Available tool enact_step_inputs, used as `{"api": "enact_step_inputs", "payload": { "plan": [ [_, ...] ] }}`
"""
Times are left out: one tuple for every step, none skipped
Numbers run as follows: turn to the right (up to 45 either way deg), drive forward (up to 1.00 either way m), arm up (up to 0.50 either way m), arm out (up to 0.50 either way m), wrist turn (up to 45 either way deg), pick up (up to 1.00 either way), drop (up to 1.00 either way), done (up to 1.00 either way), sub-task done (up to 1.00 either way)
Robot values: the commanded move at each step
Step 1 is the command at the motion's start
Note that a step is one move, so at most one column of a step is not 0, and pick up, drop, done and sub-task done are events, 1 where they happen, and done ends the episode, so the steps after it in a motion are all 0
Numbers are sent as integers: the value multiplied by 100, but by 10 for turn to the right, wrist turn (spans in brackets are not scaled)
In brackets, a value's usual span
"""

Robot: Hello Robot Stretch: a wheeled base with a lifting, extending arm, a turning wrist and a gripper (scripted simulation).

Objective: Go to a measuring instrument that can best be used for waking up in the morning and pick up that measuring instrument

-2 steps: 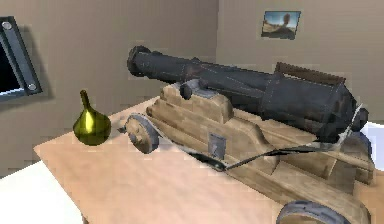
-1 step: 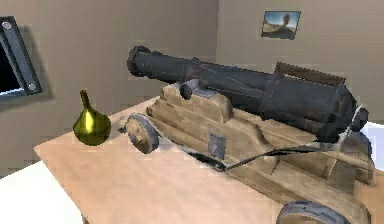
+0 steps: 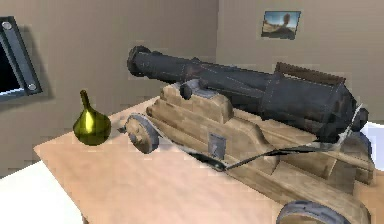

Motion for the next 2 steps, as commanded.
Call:
{"api": "enact_step_inputs", "payload": {
  "plan": [
    [0, 0, 0, 0, 450, 0, 0, 0, 0],
    [0, 0, 0, 0, 390, 0, 0, 0, 0]
  ]
}}
